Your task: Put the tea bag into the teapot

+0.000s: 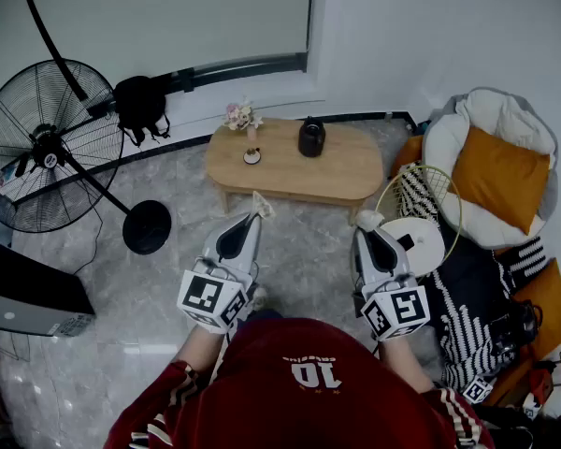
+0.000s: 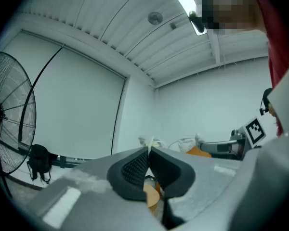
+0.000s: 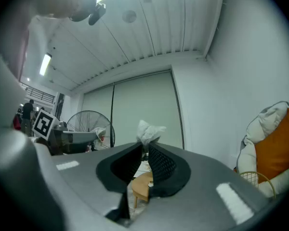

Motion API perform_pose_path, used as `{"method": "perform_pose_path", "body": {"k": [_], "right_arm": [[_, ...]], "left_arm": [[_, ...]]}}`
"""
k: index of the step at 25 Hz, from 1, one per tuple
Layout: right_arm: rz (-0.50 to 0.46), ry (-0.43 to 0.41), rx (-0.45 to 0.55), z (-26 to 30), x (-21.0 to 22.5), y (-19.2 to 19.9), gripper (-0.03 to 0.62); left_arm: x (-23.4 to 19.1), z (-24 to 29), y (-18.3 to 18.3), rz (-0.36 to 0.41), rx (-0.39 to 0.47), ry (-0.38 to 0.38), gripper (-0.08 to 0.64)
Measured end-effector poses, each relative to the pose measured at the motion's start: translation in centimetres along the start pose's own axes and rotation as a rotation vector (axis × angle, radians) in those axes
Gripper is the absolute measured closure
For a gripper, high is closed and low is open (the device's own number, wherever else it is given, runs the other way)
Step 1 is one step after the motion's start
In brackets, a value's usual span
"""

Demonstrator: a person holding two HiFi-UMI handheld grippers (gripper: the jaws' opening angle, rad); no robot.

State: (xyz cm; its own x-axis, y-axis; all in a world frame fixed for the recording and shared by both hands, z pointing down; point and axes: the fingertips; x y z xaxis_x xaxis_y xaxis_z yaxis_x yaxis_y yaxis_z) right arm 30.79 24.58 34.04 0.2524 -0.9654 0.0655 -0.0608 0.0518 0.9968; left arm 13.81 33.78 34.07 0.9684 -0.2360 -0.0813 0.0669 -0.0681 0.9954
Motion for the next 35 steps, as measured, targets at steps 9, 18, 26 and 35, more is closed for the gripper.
{"method": "perform_pose_path", "body": {"k": [9, 18, 26, 35], "right_arm": [[-0.001, 0.002, -0.004, -0.1, 0.0, -0.2, 0.548], [-0.037, 0.017, -0.008, 0.2, 0.2, -0.1, 0.548], [0.005, 0.01, -0.016, 2.1, 0.9, 0.6, 0.548], [0.031, 0.003, -0.018, 7.5, 1.9, 0.8, 0.548]], "left_arm": [[0.1, -0.1, -0.3, 0.005, -0.008, -0.003, 0.555], [-0.3, 0.5, 0.1, 0.008, -0.027, -0.004, 0.555], [-1.7, 1.9, 0.3, 0.009, -0.043, -0.001, 0.555], [-5.3, 5.5, 0.2, 0.012, -0.052, 0.019, 0.555]]}}
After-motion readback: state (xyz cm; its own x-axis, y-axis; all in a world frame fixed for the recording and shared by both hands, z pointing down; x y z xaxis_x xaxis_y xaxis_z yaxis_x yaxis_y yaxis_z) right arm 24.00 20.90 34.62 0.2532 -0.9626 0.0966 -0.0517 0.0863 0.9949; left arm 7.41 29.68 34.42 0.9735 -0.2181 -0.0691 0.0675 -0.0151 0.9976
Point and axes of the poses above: the fingertips, and each gripper's own axes: z forward along the fingers, x to its right, y out of its underside, and after that the axes turned 14 degrees about -y, right-handed
